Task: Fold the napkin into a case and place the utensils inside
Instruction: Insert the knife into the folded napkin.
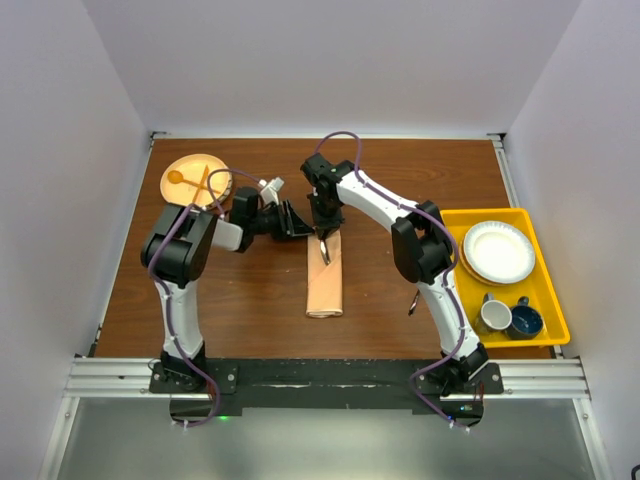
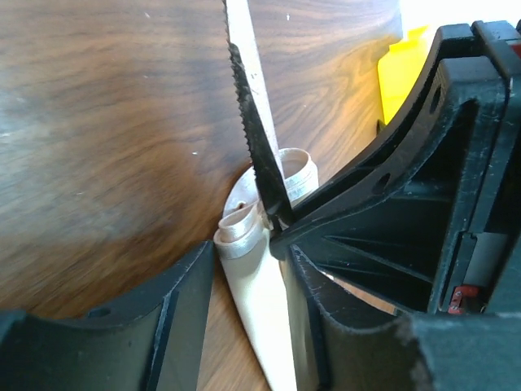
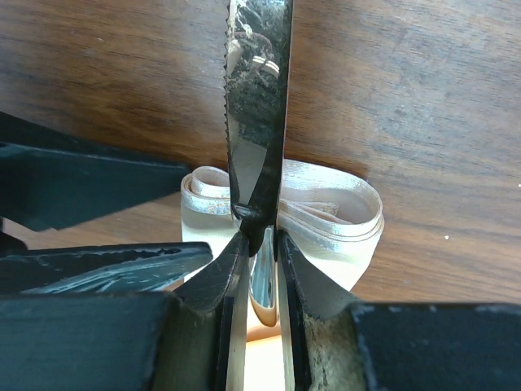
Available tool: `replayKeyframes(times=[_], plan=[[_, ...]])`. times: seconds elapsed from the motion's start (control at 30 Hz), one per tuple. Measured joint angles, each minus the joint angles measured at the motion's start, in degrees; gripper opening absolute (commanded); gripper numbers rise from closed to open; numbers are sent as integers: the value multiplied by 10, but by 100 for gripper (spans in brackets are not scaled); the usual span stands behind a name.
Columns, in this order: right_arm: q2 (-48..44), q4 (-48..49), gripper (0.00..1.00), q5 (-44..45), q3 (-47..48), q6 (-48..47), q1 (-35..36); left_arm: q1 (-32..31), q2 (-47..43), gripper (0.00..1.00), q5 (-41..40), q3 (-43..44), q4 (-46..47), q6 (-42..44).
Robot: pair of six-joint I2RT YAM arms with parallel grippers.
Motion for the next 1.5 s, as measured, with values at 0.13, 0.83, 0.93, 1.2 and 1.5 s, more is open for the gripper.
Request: replayKeyframes(times=[0.13,0.83,0.93,1.2,1.5], plan=[[0,-1,0,0,0,0,0,-3,7,21,-5,0,6,-14],[-10,-2,0,0,0,30,-2,-6,12,0,-75,-42,67,-148],[-13,-3,0,-1,0,35,-2,-6,10,0,-90,-42,65,-155],[-39,-5,0,-9,-38,41,2,-6,6,0,-112,-42,63,-158],[-40,-6,0,-16,-59,40,5,-5,1,0,-129,-42,56,-158]])
